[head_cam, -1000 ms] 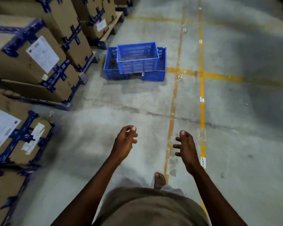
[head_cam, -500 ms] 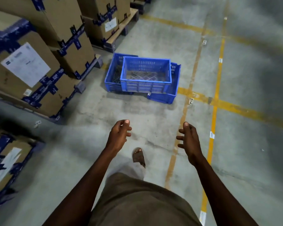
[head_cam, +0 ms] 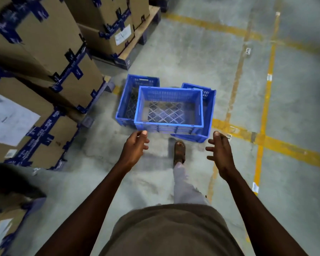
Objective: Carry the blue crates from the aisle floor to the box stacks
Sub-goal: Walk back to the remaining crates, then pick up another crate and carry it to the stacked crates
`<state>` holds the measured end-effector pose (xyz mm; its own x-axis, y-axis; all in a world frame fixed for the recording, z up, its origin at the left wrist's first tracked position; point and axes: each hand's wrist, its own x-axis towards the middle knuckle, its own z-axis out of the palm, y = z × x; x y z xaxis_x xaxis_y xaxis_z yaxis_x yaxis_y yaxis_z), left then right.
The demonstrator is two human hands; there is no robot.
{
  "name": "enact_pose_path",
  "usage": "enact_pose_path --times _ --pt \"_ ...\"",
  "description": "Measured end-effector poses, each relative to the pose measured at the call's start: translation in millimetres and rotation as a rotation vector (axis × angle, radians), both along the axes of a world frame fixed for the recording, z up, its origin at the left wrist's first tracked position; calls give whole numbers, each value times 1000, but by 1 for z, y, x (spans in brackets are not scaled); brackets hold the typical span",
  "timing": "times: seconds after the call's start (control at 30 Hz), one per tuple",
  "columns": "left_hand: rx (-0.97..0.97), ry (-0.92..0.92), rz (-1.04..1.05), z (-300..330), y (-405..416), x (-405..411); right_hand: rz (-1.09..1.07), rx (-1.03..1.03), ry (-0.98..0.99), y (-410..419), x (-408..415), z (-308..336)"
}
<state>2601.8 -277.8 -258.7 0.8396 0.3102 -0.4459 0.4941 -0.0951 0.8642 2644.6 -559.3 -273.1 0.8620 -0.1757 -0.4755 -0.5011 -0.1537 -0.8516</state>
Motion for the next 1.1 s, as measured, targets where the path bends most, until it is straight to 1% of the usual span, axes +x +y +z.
enact_pose_path --times 0.07,0.13,0.23,0.3,0.43,0.5,0.57,0.63,0.7,0.73,0.8,0.83,0.9,1.0,1.07,1.1 --pt "21 2 14 -16 7 56 0 7 13 3 62 -18" --pt "44 50 20 -24 13 100 27 -7 55 7 111 -31" --pt "22 143 26 -27 19 164 59 -19 98 15 179 -43" --pt "-2 171 49 -32 27 209 57 -6 132 24 226 -51" --pt "-58 290 143 -66 49 281 -13 58 330 34 298 -84" --pt "-88 367 191 -98 64 307 -48 38 403 33 321 -111" --pt "-106 438 210 -143 82 335 -76 -4 455 28 348 -152" --pt "-81 500 203 -198 103 356 -73 -67 493 23 369 -199" --pt "-52 543 184 -245 125 376 -79 -150 489 15 388 -240" --pt "-23 558 167 -271 135 386 -90 -198 482 12 397 -262" --pt "95 563 153 -328 155 397 -68 -289 470 3 411 -313" --pt "159 552 172 -346 162 403 -73 -333 465 -2 416 -333" --pt "204 552 195 -380 167 417 -56 -383 454 -13 425 -377" --pt "206 581 186 -434 178 429 -65 -409 488 0 442 -396" --pt "229 590 254 -499 204 423 -77 -420 532 3 449 -417" --pt "227 606 286 -518 211 423 -102 -410 534 3 452 -427"
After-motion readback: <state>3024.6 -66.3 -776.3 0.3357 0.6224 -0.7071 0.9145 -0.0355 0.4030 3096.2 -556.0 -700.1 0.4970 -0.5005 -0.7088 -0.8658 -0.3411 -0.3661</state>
